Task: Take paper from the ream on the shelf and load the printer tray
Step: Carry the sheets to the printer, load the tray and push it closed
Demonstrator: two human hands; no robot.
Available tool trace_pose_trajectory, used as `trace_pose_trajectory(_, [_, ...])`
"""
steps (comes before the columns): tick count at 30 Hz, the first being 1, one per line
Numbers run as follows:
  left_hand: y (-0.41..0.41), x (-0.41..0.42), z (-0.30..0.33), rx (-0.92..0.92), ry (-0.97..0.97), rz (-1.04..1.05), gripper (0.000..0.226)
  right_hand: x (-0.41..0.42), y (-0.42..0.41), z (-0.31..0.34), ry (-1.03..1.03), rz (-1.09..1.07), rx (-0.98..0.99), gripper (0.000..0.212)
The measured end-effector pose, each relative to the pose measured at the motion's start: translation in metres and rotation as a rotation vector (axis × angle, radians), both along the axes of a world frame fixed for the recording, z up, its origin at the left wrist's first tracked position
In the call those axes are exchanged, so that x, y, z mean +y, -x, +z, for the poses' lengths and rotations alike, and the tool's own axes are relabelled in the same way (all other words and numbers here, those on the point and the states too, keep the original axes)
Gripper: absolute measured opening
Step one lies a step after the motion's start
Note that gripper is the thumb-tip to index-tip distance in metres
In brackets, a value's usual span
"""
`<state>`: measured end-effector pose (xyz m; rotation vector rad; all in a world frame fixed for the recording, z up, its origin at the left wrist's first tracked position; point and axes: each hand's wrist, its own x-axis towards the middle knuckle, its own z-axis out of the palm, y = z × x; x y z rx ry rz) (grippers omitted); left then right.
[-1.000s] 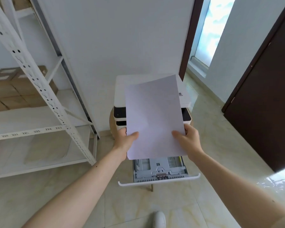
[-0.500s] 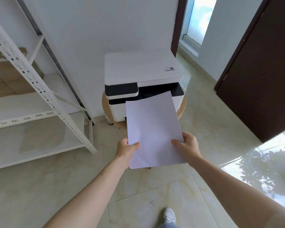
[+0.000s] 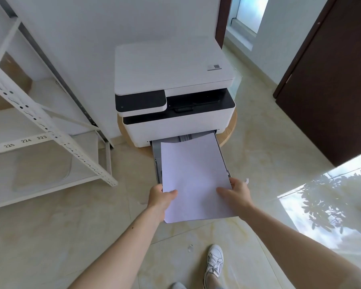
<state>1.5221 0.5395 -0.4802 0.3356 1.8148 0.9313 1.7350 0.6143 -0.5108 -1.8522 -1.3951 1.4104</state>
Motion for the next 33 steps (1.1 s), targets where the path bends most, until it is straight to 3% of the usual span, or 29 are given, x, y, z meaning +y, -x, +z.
trace_pose_trajectory(14, [0.017,0.050,-0.036,-0.043,0.067,0.055,0.018,0.061,0.013,-0.025,0.092,0.048,0.007,0.002])
trace_pose_trajectory(19, [0.029,0.067,-0.045,-0.054,0.080,0.063,0.021,0.073,0.009,-0.035,0.194,0.001,0.046,0.014])
trace_pose_trajectory(22, [0.031,0.076,-0.050,-0.047,0.088,0.062,0.022,0.082,0.009,-0.040,0.232,-0.017,0.051,0.009])
trace_pose_trajectory(26, [0.031,0.083,-0.055,-0.078,0.084,0.086,0.024,0.094,0.014,-0.044,0.229,-0.047,0.042,0.015])
trace_pose_trajectory(33, [0.035,0.082,-0.057,-0.045,0.142,0.192,0.023,0.115,0.026,-0.043,0.161,-0.044,0.020,0.010])
